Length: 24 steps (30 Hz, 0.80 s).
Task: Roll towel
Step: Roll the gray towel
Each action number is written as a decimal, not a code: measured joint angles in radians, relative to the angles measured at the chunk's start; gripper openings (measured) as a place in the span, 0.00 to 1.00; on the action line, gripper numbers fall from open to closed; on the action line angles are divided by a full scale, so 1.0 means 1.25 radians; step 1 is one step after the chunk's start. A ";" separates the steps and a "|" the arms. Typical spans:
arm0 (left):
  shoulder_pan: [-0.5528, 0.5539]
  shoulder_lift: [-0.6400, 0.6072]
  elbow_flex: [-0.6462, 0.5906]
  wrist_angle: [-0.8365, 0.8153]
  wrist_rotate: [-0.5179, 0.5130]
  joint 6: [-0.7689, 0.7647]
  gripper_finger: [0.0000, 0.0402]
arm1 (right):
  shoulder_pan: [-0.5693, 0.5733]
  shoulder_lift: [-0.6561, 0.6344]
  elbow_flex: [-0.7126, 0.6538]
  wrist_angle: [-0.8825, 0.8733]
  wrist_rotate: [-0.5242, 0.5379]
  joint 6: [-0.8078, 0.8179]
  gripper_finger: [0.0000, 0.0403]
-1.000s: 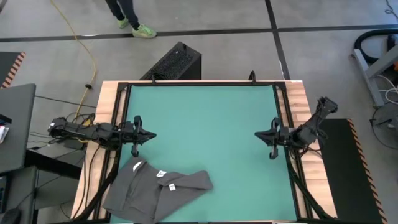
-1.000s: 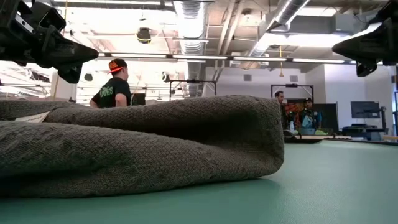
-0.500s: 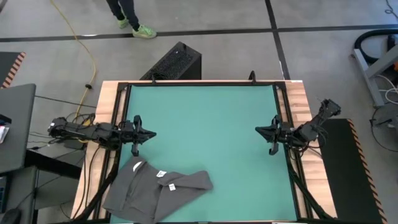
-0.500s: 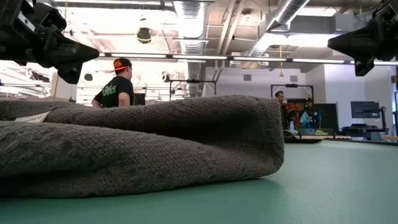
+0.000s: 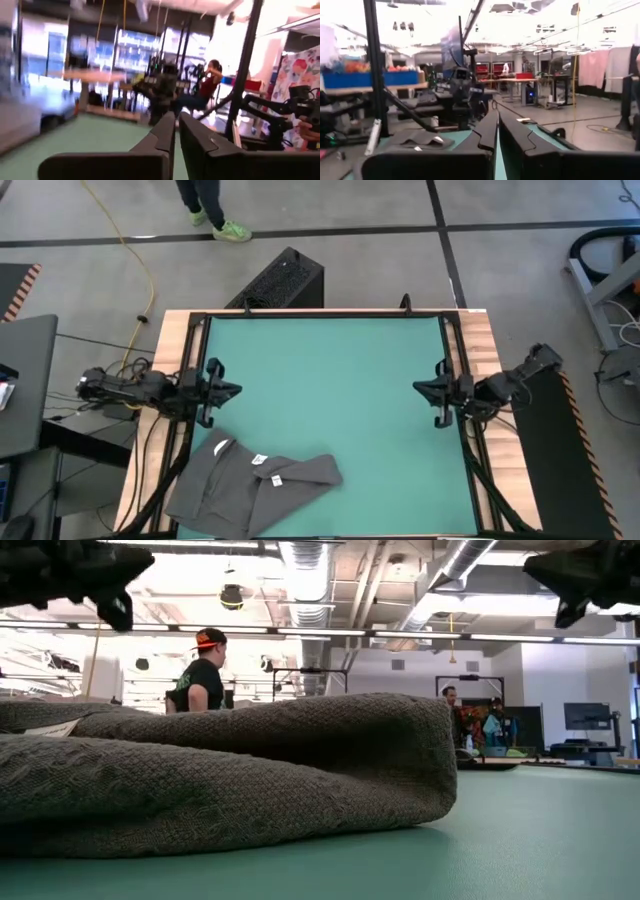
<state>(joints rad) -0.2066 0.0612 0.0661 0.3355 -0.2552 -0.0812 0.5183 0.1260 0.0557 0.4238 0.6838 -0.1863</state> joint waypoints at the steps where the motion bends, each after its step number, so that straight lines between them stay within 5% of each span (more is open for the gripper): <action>1: 0.000 0.008 0.001 0.026 0.000 0.031 0.06 | -0.012 0.024 0.012 0.005 -0.013 -0.007 0.12; 7: 0.000 0.066 0.034 0.134 -0.098 0.110 0.17 | -0.085 0.199 0.180 0.024 -0.114 -0.109 0.15; 14: -0.001 0.175 0.181 -0.065 0.011 0.139 0.23 | -0.138 0.441 0.432 -0.204 -0.097 -0.180 0.21; 18: 0.000 0.252 0.259 -0.201 0.051 0.147 0.31 | -0.162 0.589 0.518 -0.282 -0.132 -0.090 0.35; 24: -0.001 0.353 0.350 -0.414 0.095 0.048 0.42 | -0.159 0.817 0.622 -0.214 -0.258 -0.011 0.60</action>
<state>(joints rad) -0.2073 0.5022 0.5034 -0.1822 -0.1360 -0.0212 0.3190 1.1466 0.8326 0.1557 0.3614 -0.2006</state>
